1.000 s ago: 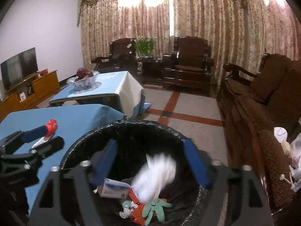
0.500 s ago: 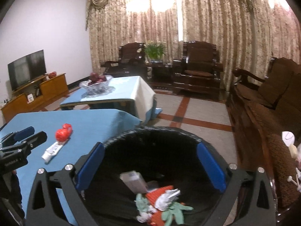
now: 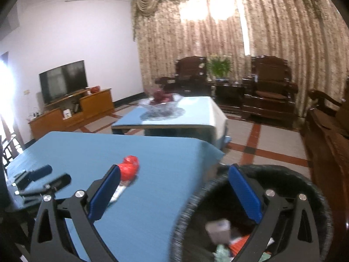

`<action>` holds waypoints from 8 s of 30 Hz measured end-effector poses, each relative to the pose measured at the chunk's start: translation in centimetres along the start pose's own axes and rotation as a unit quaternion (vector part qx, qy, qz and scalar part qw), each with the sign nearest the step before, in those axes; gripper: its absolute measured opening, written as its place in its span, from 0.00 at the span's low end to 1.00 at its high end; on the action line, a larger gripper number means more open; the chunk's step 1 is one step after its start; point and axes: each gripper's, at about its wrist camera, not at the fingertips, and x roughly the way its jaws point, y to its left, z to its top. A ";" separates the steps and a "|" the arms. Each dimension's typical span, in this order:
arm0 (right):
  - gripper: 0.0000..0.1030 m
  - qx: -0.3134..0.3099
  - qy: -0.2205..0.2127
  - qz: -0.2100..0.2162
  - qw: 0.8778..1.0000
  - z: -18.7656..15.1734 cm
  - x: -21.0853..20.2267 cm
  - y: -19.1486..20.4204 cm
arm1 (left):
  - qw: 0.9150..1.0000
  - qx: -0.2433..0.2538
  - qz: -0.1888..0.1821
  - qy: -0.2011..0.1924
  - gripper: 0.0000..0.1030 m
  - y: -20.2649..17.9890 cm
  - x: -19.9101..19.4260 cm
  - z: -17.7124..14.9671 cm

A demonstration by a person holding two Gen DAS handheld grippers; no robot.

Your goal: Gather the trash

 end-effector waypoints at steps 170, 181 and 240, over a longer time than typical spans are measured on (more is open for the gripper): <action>0.36 -0.029 0.024 0.003 0.999 4.6 -3.8 -2.0 | 0.995 0.011 -0.097 -0.015 0.02 -9.8 -3.7 5.8; 0.36 -0.001 0.032 -0.075 0.997 3.0 -7.9 -9.9 | 0.983 0.047 -0.180 -0.005 0.02 -19.6 -2.6 5.4; 0.94 0.030 0.063 -0.064 0.995 2.8 -12.6 -10.5 | 0.988 0.059 -0.142 -0.002 0.95 -16.3 -6.7 6.0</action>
